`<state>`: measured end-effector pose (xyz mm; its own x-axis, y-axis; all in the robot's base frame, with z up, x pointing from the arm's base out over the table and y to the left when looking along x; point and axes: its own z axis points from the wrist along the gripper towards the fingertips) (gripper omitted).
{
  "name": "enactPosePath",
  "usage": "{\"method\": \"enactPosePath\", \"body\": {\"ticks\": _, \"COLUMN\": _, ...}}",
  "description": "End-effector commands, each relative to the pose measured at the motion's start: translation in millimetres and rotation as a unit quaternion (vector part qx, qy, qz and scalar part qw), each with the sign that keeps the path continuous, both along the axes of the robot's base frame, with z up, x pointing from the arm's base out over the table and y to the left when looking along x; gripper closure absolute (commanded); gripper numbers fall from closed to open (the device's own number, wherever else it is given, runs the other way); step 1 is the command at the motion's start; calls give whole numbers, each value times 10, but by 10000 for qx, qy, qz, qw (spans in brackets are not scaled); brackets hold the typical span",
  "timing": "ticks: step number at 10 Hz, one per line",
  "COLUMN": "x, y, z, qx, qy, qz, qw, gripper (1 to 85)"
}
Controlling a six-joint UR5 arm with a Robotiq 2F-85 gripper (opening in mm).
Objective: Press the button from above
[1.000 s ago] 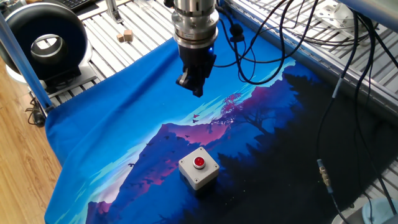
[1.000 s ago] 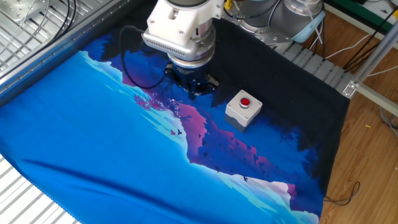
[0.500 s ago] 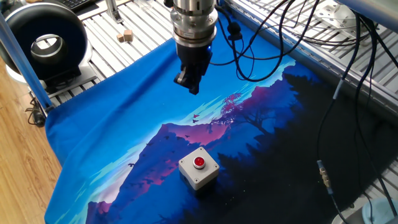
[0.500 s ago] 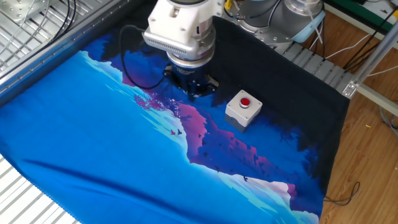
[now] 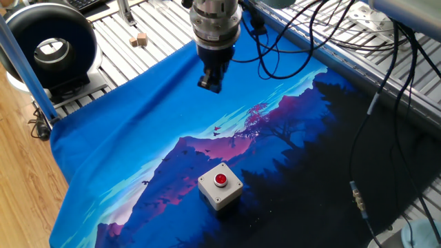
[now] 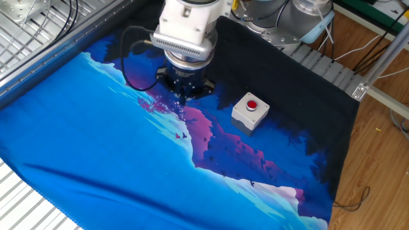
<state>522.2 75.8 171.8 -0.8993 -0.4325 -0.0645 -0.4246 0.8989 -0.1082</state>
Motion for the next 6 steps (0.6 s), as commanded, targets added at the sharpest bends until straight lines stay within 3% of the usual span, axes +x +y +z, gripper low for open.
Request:
{"method": "enactPosePath", "body": {"ticks": 1, "x": 206, "y": 184, "z": 39, "qx": 367, "qy": -406, "qz": 13, "qw": 9985, "gripper": 847}}
{"method": "enactPosePath", "body": {"ticks": 4, "x": 302, "y": 138, "z": 59, "qx": 356, "qy": -612, "qz": -450, "qw": 9965, "gripper": 847}}
{"method": "enactPosePath", "body": {"ticks": 6, "x": 260, "y": 165, "z": 50, "qx": 419, "qy": -529, "qz": -540, "qw": 9963, "gripper": 847}}
